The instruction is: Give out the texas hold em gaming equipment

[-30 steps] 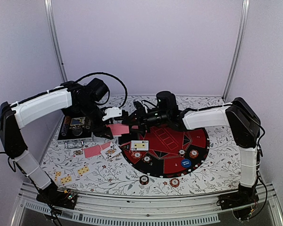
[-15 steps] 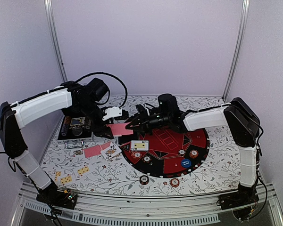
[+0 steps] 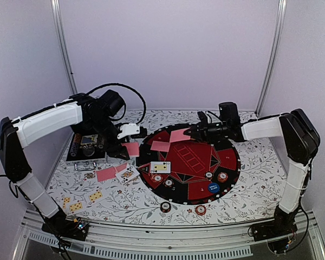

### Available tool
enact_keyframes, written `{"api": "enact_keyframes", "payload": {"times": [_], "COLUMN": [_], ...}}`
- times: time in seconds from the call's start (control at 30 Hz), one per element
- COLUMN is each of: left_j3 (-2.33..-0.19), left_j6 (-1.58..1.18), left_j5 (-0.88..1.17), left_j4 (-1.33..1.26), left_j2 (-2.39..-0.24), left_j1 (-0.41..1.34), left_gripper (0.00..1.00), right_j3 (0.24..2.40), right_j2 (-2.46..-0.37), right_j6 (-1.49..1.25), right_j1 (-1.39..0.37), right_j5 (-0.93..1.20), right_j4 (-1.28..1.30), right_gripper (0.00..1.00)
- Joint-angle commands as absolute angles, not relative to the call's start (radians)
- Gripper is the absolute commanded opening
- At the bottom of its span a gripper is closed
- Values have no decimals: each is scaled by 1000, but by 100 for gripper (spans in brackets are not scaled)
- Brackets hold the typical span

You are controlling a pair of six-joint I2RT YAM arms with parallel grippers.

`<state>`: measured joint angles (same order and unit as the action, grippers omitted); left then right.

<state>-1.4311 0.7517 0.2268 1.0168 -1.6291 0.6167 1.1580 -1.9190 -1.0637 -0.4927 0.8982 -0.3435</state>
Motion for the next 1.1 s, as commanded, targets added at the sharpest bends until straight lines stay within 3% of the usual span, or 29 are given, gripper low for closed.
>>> {"api": "enact_keyframes", "payload": {"times": [0.0, 0.17, 0.33, 1.07], "left_j3": [-1443, -1445, -1443, -1457], "left_j6": [758, 757, 755, 759], "left_j5": [236, 237, 239, 246], "left_j4": [1026, 1028, 1031, 1032], "left_j2": [-1610, -1611, -1608, -1620], "left_j1": [608, 608, 607, 609], "left_gripper": [47, 47, 47, 47], "right_j3": [1162, 1251, 1259, 1331], "right_j2": [-1874, -1931, -1992, -2125], "right_j6": [-896, -714, -671, -541], "right_j1": [-348, -239, -170, -133], "right_j5": [855, 737, 715, 537], "right_j4": [-163, 46, 68, 260], "right_gripper": [0, 0, 0, 2]}}
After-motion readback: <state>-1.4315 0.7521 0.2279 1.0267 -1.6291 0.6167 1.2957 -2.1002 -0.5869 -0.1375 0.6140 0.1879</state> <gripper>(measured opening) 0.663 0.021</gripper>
